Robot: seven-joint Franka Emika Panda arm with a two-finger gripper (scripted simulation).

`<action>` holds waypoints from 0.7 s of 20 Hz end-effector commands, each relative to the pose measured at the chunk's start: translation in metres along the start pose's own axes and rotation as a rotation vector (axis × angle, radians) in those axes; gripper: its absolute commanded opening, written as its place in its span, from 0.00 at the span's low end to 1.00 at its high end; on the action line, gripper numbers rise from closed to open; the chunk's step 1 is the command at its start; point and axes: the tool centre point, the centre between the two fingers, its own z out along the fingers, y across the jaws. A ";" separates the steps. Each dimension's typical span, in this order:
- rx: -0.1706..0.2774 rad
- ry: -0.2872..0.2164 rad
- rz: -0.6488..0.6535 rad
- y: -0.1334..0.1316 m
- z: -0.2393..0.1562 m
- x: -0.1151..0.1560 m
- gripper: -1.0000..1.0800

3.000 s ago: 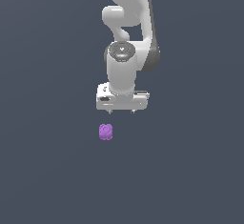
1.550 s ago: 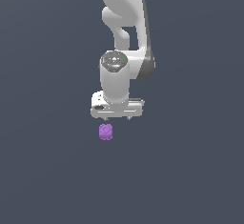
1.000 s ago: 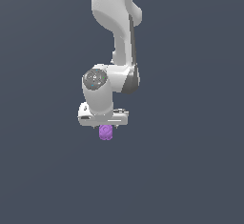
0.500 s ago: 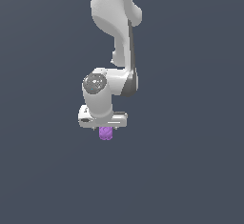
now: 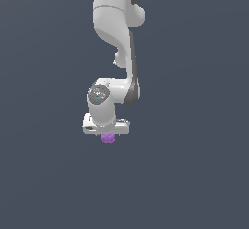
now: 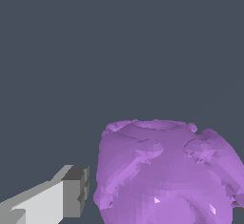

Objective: Pick up the object and move it to a goal position.

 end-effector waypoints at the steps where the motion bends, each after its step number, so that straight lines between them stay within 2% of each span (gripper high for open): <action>1: 0.000 0.002 0.000 0.000 0.000 0.001 0.00; 14: 0.000 0.002 0.000 -0.001 -0.002 0.001 0.00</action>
